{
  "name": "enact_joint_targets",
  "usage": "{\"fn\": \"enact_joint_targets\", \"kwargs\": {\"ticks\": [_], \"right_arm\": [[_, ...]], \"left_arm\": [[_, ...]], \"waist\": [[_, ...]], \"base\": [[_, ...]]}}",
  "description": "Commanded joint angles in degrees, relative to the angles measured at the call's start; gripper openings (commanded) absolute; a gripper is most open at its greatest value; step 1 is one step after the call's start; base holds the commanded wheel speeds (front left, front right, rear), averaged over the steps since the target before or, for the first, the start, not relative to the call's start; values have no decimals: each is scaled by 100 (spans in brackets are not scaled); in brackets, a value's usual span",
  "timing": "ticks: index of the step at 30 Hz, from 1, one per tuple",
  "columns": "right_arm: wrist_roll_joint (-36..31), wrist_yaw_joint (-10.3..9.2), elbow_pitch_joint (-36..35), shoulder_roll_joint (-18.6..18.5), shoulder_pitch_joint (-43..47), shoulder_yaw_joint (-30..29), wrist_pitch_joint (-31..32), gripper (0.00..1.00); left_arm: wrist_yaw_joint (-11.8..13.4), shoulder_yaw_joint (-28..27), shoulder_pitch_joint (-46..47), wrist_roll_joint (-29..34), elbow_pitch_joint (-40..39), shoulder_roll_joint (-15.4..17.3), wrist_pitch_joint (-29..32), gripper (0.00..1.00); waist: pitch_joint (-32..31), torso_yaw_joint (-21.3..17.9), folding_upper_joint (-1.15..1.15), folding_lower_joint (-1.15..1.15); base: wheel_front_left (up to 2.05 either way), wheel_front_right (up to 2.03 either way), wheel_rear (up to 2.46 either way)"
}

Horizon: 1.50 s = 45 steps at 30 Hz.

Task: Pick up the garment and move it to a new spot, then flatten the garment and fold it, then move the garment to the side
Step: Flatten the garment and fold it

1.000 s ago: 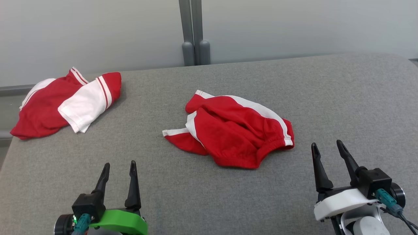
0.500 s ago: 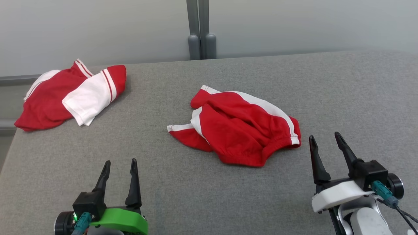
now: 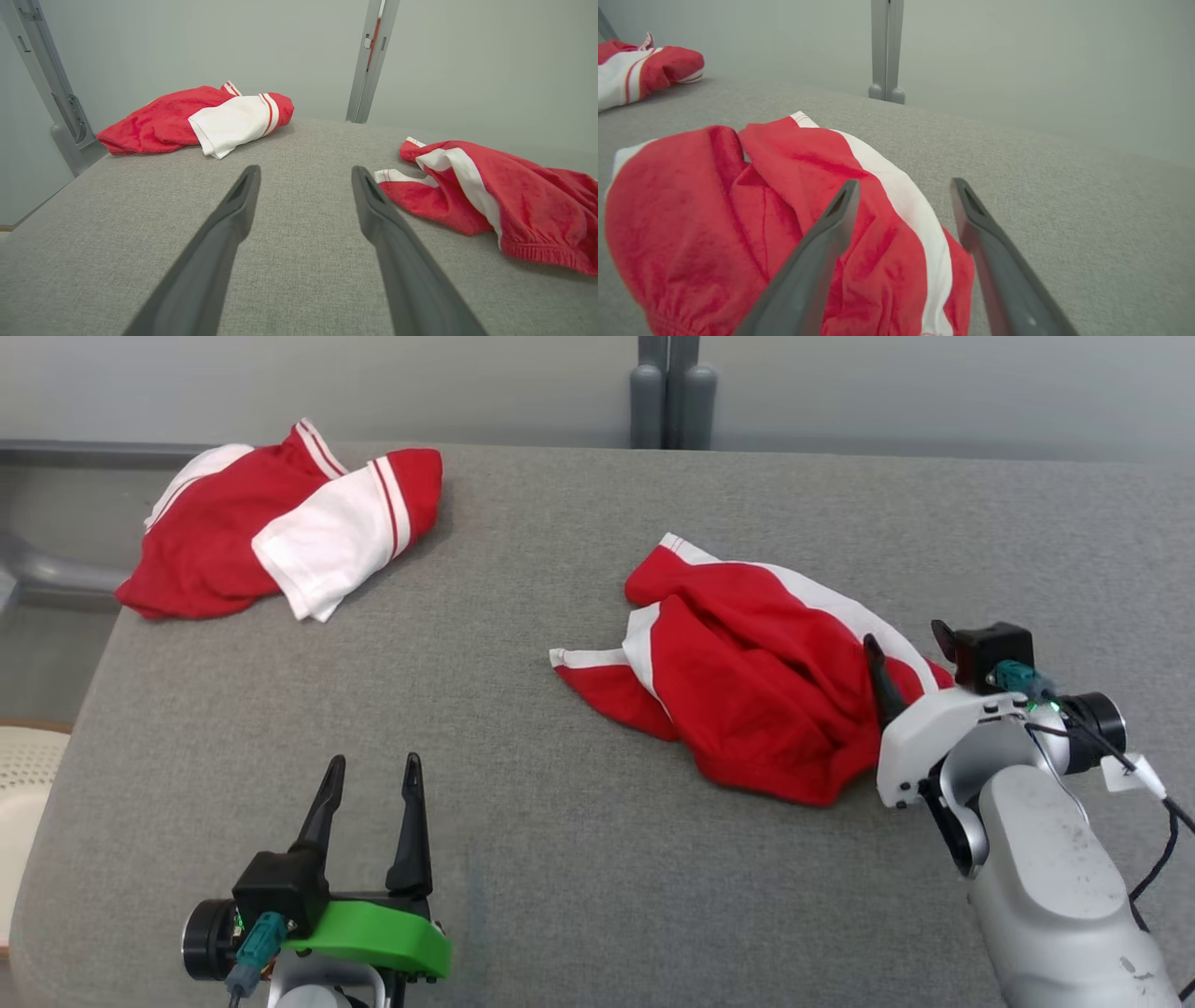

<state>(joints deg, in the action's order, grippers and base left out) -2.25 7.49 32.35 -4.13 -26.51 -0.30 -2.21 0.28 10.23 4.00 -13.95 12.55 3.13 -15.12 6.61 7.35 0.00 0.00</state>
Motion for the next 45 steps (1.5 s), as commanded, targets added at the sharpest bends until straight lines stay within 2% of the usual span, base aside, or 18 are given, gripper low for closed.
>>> {"fn": "enact_joint_targets", "kwargs": {"ticks": [1, 8, 9, 10, 11, 12, 13, 23, 27, 34, 35, 40, 45], "right_arm": [[44, 0, 219, -56, -154, -1, 139, 100], [271, 0, 1083, -253, -523, 220, 786, 100], [291, 0, 1114, -257, -552, 245, 795, 94], [343, 0, 1141, -241, -570, 284, 779, 45], [377, 0, 1161, -229, -571, 331, 765, 36], [411, 0, 1176, -221, -574, 395, 751, 14], [423, 0, 1179, -232, -584, 439, 742, 0], [793, 0, 604, -176, -618, 1099, 139, 0], [1095, 0, 35, -184, -374, 1749, -140, 0], [1464, -1, -1125, -642, 333, 2865, -257, 0], [1573, -2, -1768, -1026, 854, 3522, -65, 0], [1705, -1, -2106, -1410, 1194, 4050, 159, 0], [1765, -1, -2087, -1736, 1393, 4401, 310, 0]], "left_arm": [[10, 26, 104, -27, 17, -7, -5, 100], [77, 36, 117, -120, 8, -23, -5, 100], [84, 35, 112, -130, 5, -23, -5, 100], [96, 36, 104, -152, 0, -24, -5, 100], [111, 32, 93, -166, -1, -25, -5, 100], [121, 31, 79, -182, -4, -24, -5, 100], [127, 33, 70, -181, -5, -24, -5, 100], [103, -27, -22, -52, 28, -20, -5, 100], [76, -82, -79, 11, 57, -19, -5, 100], [30, -208, -147, 119, 52, -18, -4, 100], [-11, -273, -159, 168, 48, -18, -4, 100], [-25, -298, -147, 187, 58, -18, -5, 100], [-45, -276, -183, 194, 99, -18, -5, 100]], "waist": [[298, 400, 0, 0], [342, 630, 0, 0], [336, 629, 0, 0], [323, 622, 0, 0], [307, 608, 0, 0], [290, 584, 0, 0], [274, 559, 0, 0], [23, 149, 0, 0], [-103, -43, 0, 0], [-228, -348, 0, 0], [-224, -517, 0, 0], [-218, -639, 0, 0], [-241, -725, 0, 0]], "base": [[0, 0, 0], [0, 0, 0], [0, 0, 0], [0, 0, 0], [0, 0, 0], [0, 0, 0], [0, 0, 0], [0, 0, 0], [0, 0, 0], [0, 0, 0], [0, 0, 0], [0, 0, 0], [0, 0, 0]]}}
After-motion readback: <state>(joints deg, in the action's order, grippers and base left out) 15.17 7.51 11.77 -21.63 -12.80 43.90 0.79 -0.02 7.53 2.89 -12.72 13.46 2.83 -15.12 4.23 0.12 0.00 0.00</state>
